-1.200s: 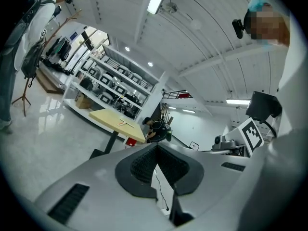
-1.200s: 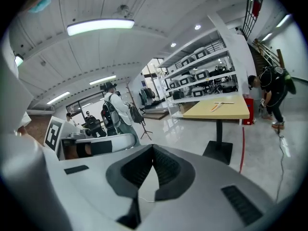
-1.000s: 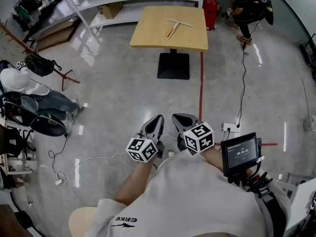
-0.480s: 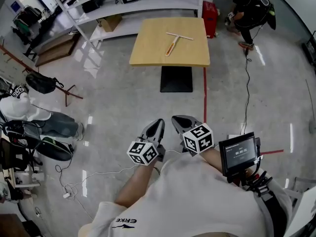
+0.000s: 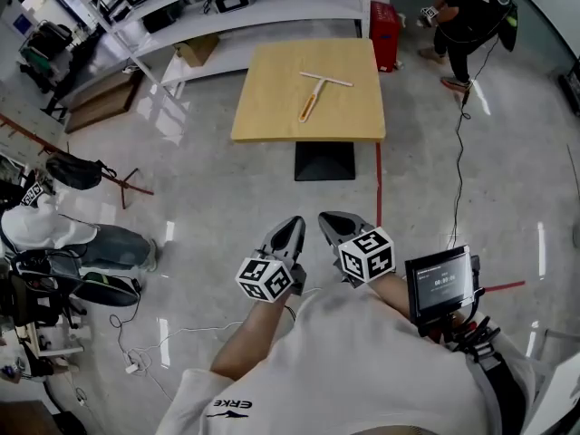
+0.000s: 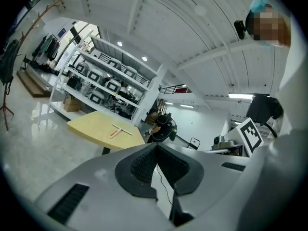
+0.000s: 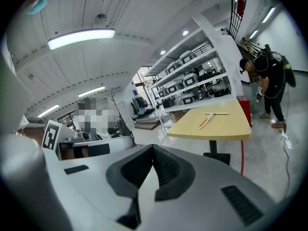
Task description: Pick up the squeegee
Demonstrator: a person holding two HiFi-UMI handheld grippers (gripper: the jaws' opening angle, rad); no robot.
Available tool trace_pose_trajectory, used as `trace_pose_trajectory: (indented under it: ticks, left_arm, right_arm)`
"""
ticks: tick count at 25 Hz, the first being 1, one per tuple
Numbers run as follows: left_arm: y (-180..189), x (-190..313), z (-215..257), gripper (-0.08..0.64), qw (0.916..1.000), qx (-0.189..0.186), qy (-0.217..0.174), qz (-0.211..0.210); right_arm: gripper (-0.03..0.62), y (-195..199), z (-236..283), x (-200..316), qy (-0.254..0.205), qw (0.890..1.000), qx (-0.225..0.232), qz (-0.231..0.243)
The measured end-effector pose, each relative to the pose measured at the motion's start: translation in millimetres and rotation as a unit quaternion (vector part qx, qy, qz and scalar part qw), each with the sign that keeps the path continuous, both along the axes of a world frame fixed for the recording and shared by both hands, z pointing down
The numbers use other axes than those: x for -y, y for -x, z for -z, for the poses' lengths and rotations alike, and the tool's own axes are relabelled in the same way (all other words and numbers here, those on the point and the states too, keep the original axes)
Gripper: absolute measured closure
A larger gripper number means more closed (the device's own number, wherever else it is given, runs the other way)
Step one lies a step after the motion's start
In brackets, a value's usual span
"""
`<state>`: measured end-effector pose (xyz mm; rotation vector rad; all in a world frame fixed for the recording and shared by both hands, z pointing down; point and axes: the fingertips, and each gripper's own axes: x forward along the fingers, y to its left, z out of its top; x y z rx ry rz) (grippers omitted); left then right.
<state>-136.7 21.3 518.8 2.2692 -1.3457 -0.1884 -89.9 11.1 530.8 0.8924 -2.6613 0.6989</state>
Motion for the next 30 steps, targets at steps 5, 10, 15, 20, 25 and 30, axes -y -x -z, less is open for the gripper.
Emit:
trace_pose_trajectory:
  ticks: [5, 10, 15, 20, 25, 30]
  left_arm:
    - [-15.4, 39.7, -0.9, 0.557, 1.0000, 0.006, -0.004, -0.005]
    - [-37.8, 69.3, -3.7, 0.557, 0.9999, 0.003, -0.010, -0.008]
    - [-48.4, 87.2, -8.0, 0.557, 1.0000, 0.002, -0.002, -0.008]
    - [-45.2, 111.1, -12.7, 0.557, 0.9999, 0.007, 0.007, -0.011]
    - [-36.4, 144.7, -18.3, 0.557, 0.9997, 0.006, 0.013, -0.019]
    - [-22.3, 197.1, -23.0, 0.557, 0.9991, 0.015, 0.010, -0.038]
  right_arm:
    - [0.588, -17.0, -2.9, 38.9, -0.003, 1.000, 0.002, -0.009]
    - [0.588, -39.6, -6.3, 69.6, -0.010, 1.000, -0.001, -0.015]
    - [0.588, -50.0, -9.5, 85.4, -0.004, 1.000, -0.001, -0.021]
    - [0.588, -49.4, -17.3, 106.0, 0.008, 0.999, -0.002, -0.031]
    - [0.588, -42.5, -22.2, 137.3, 0.010, 0.999, -0.009, -0.045]
    - [0.588, -32.4, -26.4, 187.3, 0.008, 0.998, -0.019, -0.064]
